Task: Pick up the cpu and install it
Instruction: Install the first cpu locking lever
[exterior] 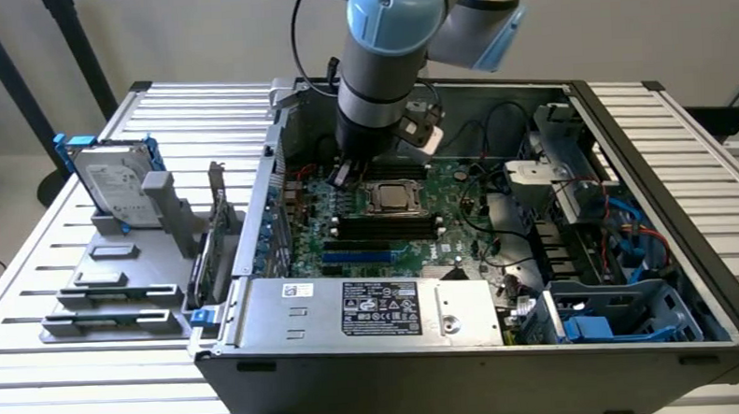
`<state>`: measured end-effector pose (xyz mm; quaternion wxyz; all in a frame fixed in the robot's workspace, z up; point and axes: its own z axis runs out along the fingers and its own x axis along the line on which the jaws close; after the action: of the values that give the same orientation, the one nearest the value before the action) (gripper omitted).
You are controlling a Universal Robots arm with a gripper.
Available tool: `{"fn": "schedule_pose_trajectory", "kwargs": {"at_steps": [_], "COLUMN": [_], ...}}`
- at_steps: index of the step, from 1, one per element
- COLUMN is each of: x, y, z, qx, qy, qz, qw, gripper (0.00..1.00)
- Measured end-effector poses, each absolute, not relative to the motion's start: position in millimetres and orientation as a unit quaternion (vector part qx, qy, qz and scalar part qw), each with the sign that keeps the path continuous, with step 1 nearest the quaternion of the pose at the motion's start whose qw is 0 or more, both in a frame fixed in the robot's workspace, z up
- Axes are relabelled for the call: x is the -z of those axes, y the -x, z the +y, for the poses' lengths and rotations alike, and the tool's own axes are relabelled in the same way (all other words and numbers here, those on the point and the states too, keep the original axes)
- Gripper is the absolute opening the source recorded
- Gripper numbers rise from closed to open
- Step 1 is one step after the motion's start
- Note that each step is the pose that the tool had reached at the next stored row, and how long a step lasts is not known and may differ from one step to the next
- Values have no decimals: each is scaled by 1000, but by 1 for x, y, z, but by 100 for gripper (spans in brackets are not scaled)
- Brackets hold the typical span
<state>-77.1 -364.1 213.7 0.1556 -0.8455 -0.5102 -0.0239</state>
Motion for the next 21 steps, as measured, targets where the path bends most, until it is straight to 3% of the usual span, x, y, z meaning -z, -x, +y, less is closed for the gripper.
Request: {"fn": "schedule_pose_trajectory", "kwargs": {"at_steps": [21], "x": [-218], "y": [77], "z": [-364], "qx": [25], "qy": [804], "qz": [-577], "qw": [142], "gripper": [11]}}
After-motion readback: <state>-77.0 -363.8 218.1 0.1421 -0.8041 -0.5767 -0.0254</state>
